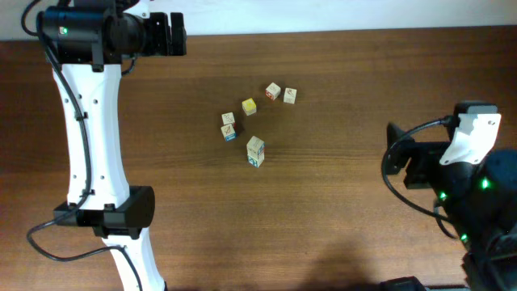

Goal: Rotate 4 blocks

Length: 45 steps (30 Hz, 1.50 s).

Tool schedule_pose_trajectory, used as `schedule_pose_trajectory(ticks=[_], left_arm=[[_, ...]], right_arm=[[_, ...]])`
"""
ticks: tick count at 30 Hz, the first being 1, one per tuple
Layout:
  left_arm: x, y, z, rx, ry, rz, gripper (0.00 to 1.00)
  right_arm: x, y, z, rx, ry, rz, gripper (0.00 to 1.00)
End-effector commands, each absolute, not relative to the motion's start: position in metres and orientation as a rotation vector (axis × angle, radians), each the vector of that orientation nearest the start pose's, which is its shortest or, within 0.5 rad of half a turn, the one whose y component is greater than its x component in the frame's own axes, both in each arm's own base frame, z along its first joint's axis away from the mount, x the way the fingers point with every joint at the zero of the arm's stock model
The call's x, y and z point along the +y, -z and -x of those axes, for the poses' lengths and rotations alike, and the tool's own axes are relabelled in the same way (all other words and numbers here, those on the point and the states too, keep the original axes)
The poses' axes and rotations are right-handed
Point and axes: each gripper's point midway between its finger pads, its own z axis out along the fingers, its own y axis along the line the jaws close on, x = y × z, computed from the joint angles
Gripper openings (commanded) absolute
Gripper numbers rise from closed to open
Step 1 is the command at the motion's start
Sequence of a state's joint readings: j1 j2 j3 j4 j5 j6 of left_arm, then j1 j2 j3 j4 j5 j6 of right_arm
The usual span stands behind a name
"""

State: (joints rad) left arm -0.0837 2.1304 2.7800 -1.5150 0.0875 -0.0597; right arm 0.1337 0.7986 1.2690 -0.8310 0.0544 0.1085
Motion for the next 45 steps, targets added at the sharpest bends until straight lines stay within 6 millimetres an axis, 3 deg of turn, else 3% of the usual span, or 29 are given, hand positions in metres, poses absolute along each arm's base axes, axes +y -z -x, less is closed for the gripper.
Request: schedule_pose_trajectory(ticks=[1, 4, 6, 9, 11, 17, 18, 35, 41, 45], left_arm=[[-0.054, -0.354, -0.473, 2.417, 0.161, -0.077, 0.99], [-0.054, -0.354, -0.473, 2.417, 0.161, -0.077, 0.99], [-0.054, -0.354, -0.473, 2.417, 0.161, -0.077, 0.99], [-0.054, -0.354, -0.473, 2.417, 0.161, -0.077, 0.99], [-0.054, -0.354, -0.473, 2.417, 0.161, -0.077, 0.99], [-0.054, -0.354, -0.473, 2.417, 0.161, -0.077, 0.99], [-0.054, -0.354, -0.473, 2.417, 0.161, -0.077, 0.99], [-0.054, -0.353, -0.471, 2.424, 0.159, -0.077, 0.99], [-0.053, -0.335, -0.461, 2.499, 0.158, -0.075, 0.99], [-0.053, -0.291, -0.456, 2.453, 0.144, -0.123, 0.99]], right_arm=[[0.018, -0.358, -0.248, 1.762, -0.053, 0.059, 0.99], [0.011, -0.316, -0.242, 1.598, -0.048, 0.042, 0.99], [0.009, -0.282, -0.24, 1.564, -0.042, 0.037, 0.99], [0.009, -0.246, -0.24, 1.499, -0.04, 0.037, 0.99], [0.009, -0.223, -0.241, 1.503, -0.042, 0.038, 0.99], [0.009, -0.179, -0.247, 1.554, -0.04, 0.034, 0.99], [0.009, -0.155, -0.246, 1.651, -0.046, 0.036, 0.98], [0.009, -0.157, -0.246, 1.646, -0.044, 0.031, 0.99], [0.009, -0.157, -0.246, 1.646, -0.045, 0.031, 0.98], [0.009, -0.157, -0.246, 1.646, -0.044, 0.031, 0.98]])
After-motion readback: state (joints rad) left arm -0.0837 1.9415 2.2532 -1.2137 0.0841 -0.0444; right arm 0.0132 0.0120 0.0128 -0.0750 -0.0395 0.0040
